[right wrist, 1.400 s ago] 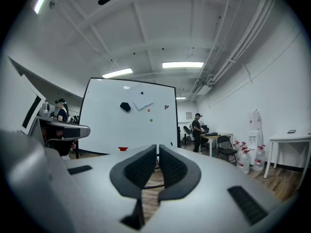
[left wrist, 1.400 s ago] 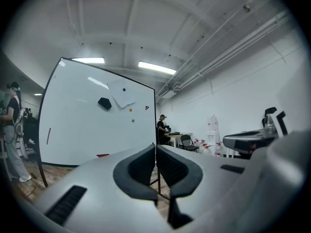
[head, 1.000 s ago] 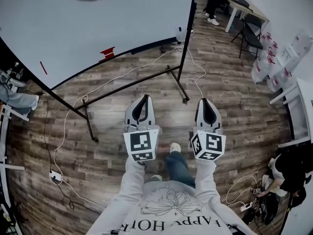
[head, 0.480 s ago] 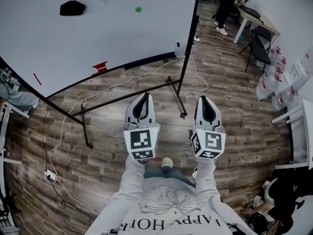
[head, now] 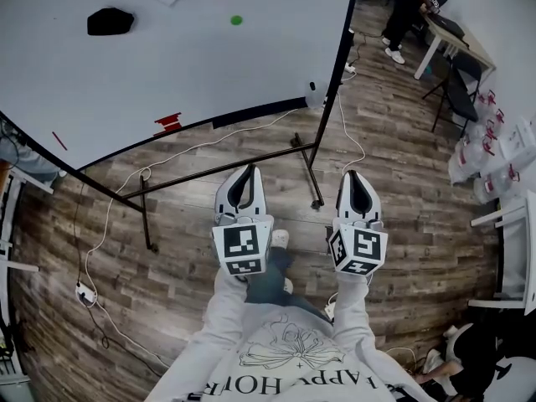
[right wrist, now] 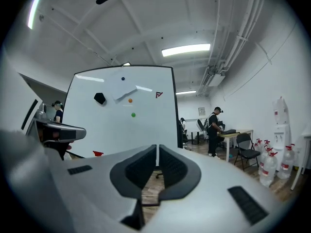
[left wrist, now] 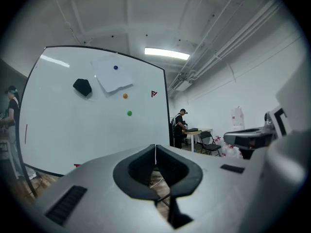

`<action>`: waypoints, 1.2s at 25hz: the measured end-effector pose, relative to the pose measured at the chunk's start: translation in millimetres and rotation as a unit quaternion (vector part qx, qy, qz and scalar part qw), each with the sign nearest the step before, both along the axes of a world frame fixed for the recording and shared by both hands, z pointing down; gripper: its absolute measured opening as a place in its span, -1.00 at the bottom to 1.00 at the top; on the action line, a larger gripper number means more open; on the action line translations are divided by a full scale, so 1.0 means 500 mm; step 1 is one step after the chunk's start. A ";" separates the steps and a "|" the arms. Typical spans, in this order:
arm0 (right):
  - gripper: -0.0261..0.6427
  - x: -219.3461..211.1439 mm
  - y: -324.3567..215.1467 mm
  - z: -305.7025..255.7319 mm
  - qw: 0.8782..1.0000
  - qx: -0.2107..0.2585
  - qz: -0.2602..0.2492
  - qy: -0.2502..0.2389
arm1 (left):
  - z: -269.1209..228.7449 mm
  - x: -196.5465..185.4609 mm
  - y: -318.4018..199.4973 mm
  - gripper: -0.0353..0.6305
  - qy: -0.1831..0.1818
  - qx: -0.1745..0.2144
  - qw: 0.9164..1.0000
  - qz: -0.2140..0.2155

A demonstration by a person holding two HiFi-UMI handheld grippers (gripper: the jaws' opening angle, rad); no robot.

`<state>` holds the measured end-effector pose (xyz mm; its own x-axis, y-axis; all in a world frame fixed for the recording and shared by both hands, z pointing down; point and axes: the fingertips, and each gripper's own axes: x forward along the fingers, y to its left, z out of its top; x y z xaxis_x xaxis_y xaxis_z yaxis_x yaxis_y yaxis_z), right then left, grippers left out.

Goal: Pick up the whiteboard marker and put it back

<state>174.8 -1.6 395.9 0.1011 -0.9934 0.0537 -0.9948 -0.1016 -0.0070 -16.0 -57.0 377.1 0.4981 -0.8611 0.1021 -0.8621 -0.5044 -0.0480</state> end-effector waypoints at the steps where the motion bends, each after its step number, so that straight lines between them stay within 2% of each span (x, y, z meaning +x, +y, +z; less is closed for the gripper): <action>1: -0.91 0.008 -0.018 0.004 1.000 -0.002 -0.001 0.000 | 0.003 0.008 -0.020 -0.87 0.000 -0.001 1.000 -0.001; 16: -0.90 0.138 -0.396 0.004 1.000 0.003 -0.020 0.011 | 0.005 0.160 -0.384 -0.87 0.004 0.006 1.000 -0.001; 21: -0.70 0.157 -0.505 0.006 0.999 -0.002 -0.037 0.017 | 0.002 0.194 -0.486 -0.87 0.006 0.008 1.000 0.002; 30: -0.56 0.153 -0.634 0.048 0.997 -0.031 -0.062 0.020 | 0.042 0.217 -0.602 -0.87 0.000 -0.015 1.000 0.004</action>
<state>251.1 -318.9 419.9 -0.0185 -0.9933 0.1139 -0.9991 0.0226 0.0351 92.5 -358.1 398.0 0.5057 -0.8532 0.1276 -0.8576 -0.5132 -0.0329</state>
